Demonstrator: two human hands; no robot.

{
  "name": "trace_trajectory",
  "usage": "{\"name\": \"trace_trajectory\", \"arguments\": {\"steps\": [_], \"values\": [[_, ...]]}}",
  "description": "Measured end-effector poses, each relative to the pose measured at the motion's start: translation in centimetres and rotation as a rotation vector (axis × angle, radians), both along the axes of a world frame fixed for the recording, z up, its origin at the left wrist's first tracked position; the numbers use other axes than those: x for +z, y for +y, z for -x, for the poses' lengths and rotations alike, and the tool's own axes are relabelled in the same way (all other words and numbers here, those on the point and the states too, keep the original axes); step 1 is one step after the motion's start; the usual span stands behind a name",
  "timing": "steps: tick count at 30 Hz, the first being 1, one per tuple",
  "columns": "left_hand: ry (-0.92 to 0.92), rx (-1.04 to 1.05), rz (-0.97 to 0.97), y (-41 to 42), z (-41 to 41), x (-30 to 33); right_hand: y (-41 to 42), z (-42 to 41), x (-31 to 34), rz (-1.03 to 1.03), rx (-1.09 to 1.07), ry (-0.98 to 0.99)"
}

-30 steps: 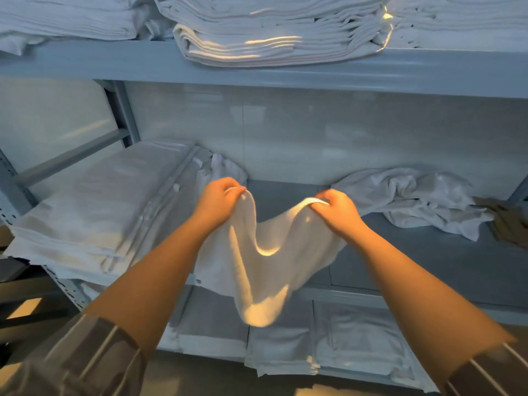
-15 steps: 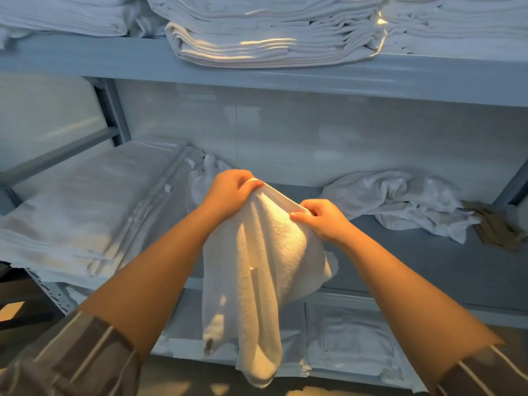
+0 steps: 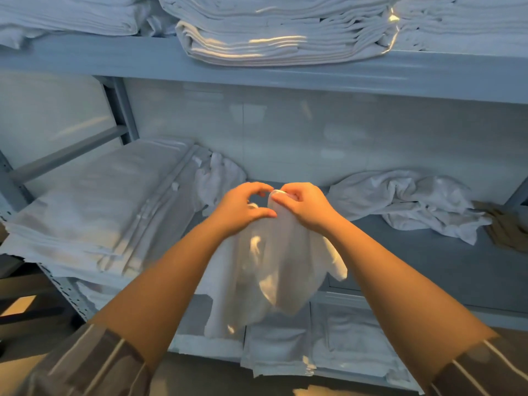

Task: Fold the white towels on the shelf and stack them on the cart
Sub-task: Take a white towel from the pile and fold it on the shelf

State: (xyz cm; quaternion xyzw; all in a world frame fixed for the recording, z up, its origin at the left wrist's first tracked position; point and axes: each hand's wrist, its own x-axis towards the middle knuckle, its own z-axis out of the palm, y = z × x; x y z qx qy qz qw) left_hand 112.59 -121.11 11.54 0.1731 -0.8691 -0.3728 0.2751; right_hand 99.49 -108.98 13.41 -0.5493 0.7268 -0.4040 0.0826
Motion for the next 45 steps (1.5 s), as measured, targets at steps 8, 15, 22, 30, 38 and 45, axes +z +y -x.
{"name": "trace_trajectory", "arguments": {"steps": [8,15,22,30,38,45], "values": [[-0.019,-0.006,-0.029,1.5,0.9,-0.6,0.5,0.4,-1.2,0.031,-0.006,-0.165],[0.122,0.18,-0.128,-0.1,-0.1,-0.1,5.4,2.4,-7.3,-0.178,-0.102,-0.233],[0.235,0.393,-0.136,-1.4,-0.6,0.2,7.9,3.8,-10.0,-0.24,-0.186,-0.304],[0.013,0.223,-0.207,-0.1,-0.7,0.9,5.0,0.9,-3.6,0.065,0.065,-0.502],[-0.124,-0.048,-0.427,0.8,-2.1,1.8,4.0,-1.1,-0.2,-0.068,0.347,-0.348],[0.128,0.137,-0.36,2.2,-1.1,1.2,3.5,-2.2,-0.9,0.171,-0.005,-0.119]]}}
